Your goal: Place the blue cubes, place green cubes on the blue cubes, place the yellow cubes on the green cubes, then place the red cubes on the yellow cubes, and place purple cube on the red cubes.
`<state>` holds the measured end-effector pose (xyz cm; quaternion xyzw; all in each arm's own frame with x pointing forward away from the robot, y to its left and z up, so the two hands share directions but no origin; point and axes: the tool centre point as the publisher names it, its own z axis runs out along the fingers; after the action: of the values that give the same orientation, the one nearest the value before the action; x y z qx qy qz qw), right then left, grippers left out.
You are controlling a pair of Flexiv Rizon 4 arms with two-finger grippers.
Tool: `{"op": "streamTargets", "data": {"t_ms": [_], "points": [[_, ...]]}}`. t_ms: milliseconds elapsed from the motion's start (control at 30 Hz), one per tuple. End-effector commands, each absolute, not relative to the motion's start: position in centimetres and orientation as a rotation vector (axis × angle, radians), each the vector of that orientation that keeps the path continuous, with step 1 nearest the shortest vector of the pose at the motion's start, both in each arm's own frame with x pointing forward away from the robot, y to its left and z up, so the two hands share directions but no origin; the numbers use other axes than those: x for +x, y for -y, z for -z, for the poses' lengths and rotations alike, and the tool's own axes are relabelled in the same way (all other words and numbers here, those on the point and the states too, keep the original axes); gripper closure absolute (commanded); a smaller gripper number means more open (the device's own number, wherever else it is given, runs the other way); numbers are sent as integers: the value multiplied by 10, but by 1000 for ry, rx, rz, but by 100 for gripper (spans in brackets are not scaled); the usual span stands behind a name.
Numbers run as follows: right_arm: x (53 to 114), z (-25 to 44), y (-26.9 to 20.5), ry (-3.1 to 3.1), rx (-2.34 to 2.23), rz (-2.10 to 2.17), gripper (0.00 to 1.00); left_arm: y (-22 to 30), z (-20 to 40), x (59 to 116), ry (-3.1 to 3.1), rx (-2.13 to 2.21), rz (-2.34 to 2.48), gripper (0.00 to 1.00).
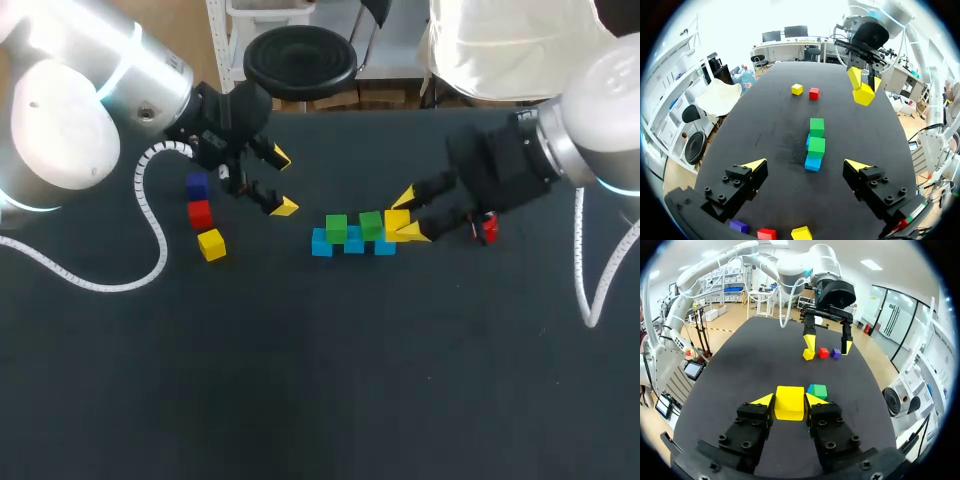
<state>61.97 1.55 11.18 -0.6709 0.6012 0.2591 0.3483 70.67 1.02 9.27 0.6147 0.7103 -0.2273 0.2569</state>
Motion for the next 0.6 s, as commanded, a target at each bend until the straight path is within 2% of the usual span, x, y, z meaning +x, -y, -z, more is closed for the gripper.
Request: {"op": "streamTargets", "data": {"t_ms": [33,600], "points": [[620,-112,-16,-1560,-1739,-671,100,-12,-92,706,-1919,1666,619,0],[640,-127,-32,-1541,-1781,-688,100,-12,-92,706,-1919,1666,619,0]]}}
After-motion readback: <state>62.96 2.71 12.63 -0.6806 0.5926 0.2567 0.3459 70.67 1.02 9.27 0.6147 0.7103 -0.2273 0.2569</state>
